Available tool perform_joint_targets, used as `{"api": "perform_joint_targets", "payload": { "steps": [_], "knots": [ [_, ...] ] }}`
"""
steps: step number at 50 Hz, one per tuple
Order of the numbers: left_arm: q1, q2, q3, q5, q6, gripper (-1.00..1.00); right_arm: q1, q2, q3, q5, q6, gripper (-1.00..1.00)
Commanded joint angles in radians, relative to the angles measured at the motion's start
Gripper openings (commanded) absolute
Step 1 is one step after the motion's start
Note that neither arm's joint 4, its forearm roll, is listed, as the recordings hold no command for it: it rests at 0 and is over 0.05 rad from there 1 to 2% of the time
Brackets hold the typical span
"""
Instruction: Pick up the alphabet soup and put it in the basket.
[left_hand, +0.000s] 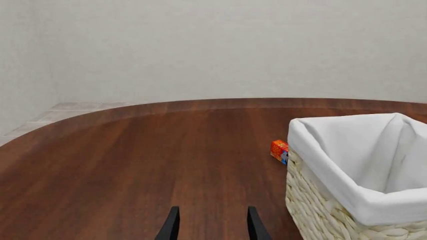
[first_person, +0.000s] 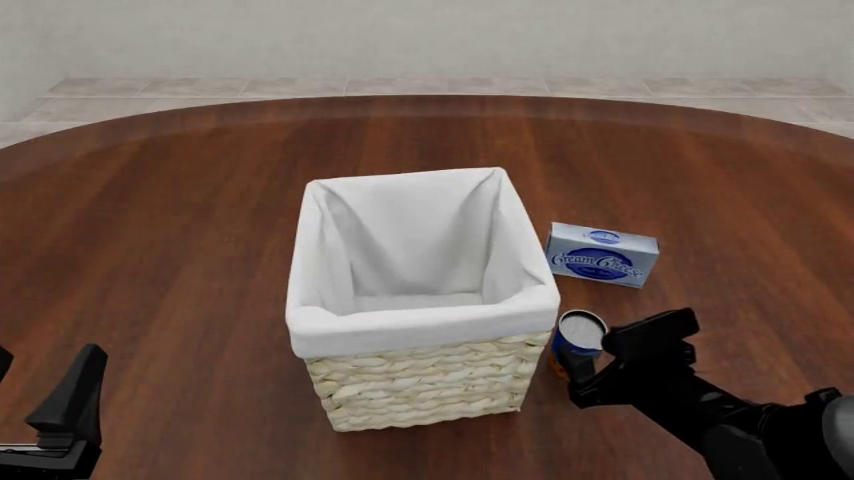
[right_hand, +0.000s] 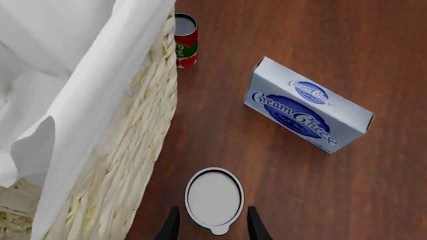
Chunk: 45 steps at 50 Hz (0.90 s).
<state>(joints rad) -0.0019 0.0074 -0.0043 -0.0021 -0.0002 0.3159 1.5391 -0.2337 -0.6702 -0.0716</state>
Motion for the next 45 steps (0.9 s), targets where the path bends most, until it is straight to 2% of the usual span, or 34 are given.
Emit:
{"api": "perform_joint_targets", "payload": {
  "steps": [1,27,28,45],
  "knots": [
    [0.0,0.0,0.0,0.0,0.0,1.0,-0.003,0.04,-0.017,-0.007,-0.006,1.0],
    [0.0,0.0,0.0,0.0,0.0,1.0,-0.009,0.061,-0.055,0.013,-0.019,1.0],
    [0.0,0.0,0.0,0.0,0.0,1.0,-0.015,0.056,-0.055,0.014,-0.02,-1.0],
    [0.0,0.0,0.0,0.0,0.0,1.0,-0.002,0.001,-0.026,0.023,-0.031,-1.0]
  ]
}}
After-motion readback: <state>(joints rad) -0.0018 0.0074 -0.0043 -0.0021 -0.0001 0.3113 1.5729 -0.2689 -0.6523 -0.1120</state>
